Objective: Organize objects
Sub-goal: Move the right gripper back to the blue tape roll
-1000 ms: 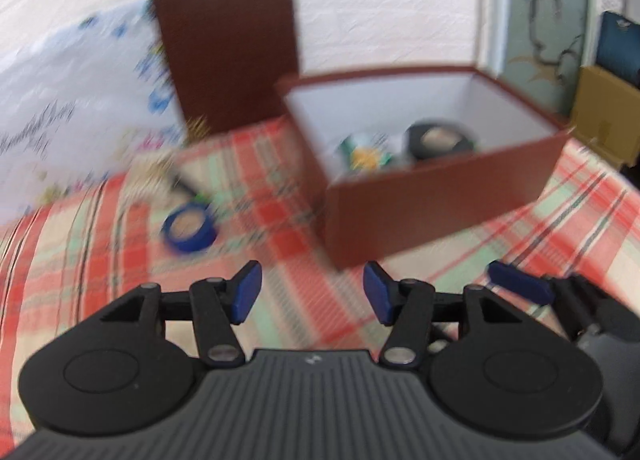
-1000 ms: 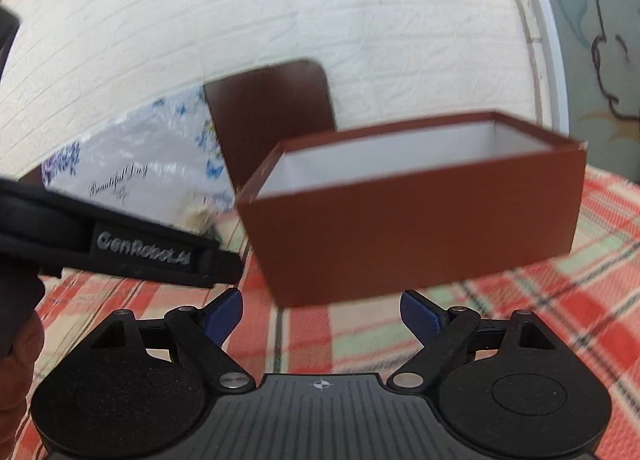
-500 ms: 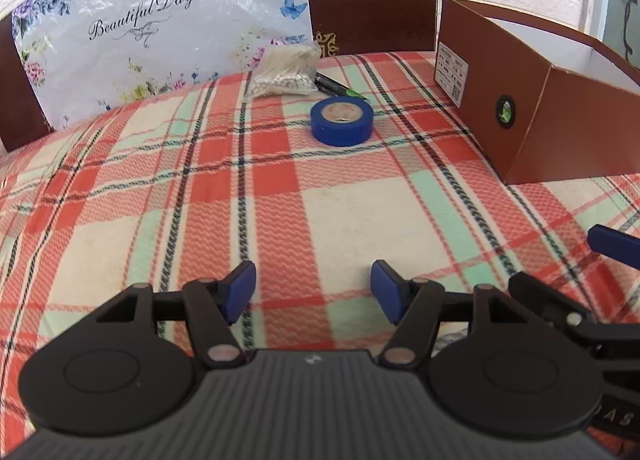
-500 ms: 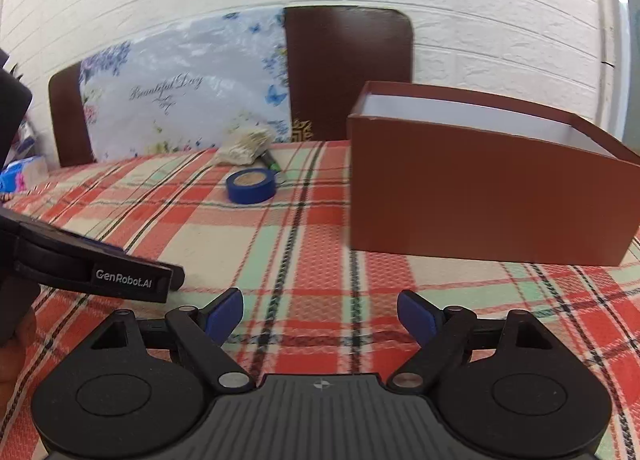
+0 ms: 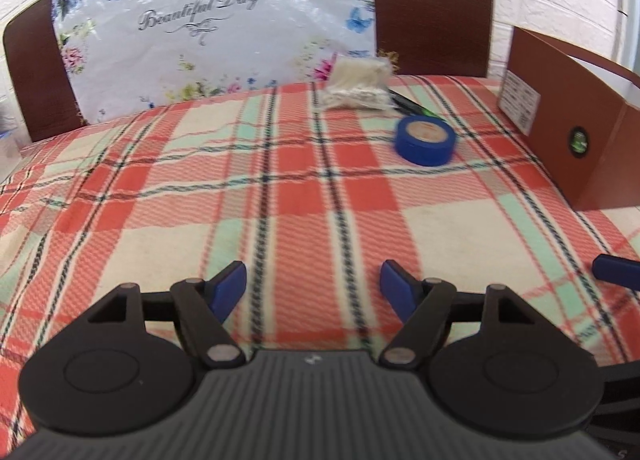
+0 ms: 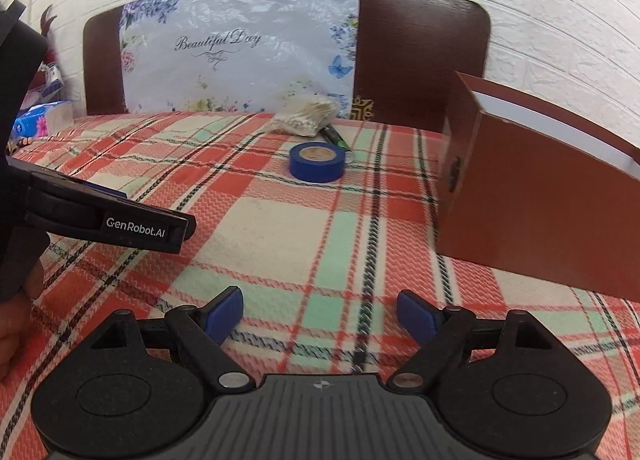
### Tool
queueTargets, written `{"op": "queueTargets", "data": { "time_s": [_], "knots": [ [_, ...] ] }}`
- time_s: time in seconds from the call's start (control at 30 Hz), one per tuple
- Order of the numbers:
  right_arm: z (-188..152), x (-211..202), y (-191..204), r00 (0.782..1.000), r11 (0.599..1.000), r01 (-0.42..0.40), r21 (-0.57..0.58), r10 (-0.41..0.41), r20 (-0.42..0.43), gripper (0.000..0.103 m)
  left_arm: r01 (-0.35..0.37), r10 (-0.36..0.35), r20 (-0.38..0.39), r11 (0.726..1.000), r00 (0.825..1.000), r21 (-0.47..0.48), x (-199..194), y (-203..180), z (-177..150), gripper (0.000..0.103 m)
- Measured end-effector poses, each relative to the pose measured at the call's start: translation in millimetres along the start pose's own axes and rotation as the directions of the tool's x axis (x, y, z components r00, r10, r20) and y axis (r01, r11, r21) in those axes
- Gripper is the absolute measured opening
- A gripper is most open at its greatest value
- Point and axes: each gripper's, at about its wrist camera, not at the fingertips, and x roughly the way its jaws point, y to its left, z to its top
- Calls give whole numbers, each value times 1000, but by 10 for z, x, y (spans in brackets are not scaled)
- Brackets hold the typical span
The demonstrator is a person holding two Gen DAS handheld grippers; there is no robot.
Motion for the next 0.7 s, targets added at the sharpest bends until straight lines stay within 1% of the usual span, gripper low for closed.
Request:
{"op": "queueTargets", "data": {
  "time_s": [0.1, 0.23, 0.33, 0.47, 0.57, 0.7],
  "knots": [
    [62, 77, 90, 1000, 1000, -8, -17, 8, 0, 82, -10, 10, 8, 1000, 1000, -15, 61, 103, 10, 85],
    [158, 219, 143, 1000, 1000, -25, -14, 25, -9, 83, -19, 19, 24, 1000, 1000, -21, 129, 210, 36, 87],
    [237, 350, 152, 999, 1000, -30, 2, 30, -18, 88, -26, 27, 38, 999, 999, -24, 205, 296, 69, 88],
    [335, 502, 161, 999, 999, -31, 7, 32, -21, 92, -30, 32, 47, 998, 998, -54, 303, 424, 117, 91],
    [382, 584, 175, 999, 1000, -29, 11, 29, -19, 92, -35, 38, 54, 997, 998, -63, 362, 467, 147, 92],
    [447, 676, 170, 1000, 1000, -25, 18, 25, -18, 93, -40, 44, 53, 996, 998, -75, 432, 508, 186, 97]
  ]
}}
